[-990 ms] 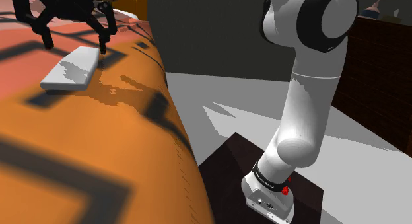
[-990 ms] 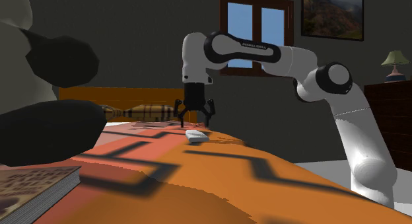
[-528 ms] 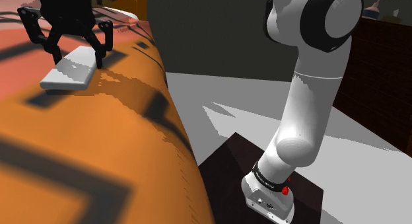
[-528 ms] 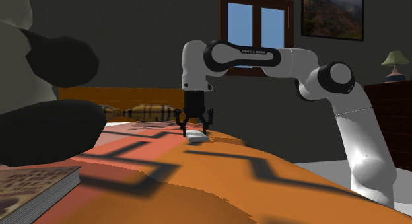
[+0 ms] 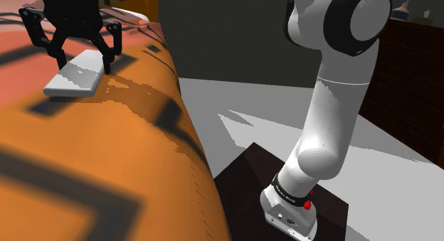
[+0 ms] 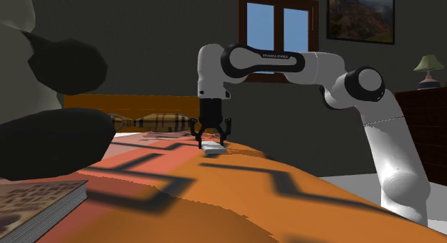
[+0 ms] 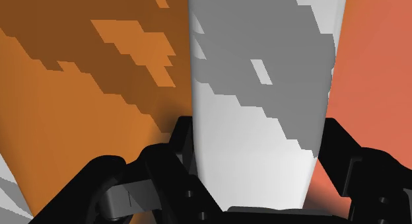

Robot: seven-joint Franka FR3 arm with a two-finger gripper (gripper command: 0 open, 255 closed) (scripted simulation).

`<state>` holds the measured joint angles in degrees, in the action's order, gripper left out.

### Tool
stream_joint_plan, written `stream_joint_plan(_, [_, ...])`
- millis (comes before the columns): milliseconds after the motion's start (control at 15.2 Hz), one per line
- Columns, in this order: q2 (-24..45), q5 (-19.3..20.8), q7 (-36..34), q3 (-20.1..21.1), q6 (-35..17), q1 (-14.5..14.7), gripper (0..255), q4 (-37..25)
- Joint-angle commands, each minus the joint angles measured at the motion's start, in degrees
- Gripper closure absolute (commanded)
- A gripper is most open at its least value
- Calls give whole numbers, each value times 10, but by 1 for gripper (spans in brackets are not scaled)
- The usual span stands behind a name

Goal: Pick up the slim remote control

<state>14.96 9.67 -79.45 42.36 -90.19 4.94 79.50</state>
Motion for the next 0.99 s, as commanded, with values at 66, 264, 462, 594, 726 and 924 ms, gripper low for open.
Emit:
stream_joint_plan(66, [4, 2, 0, 0, 10, 3, 255, -13])
stream_joint_plan(264, [14, 9, -3, 0, 38, 11, 255, -48])
stream_joint_plan(462, [26, 17, -6, 1, 67, 22, 255, -87])
stream_joint_plan(594, [35, 24, -8, 0, 87, 31, 255, -116])
stream_joint_plan(726, [46, 32, -10, 0, 109, 41, 255, -147])
stream_joint_plan(924, [66, 47, -13, -1, 145, 61, 255, -200])
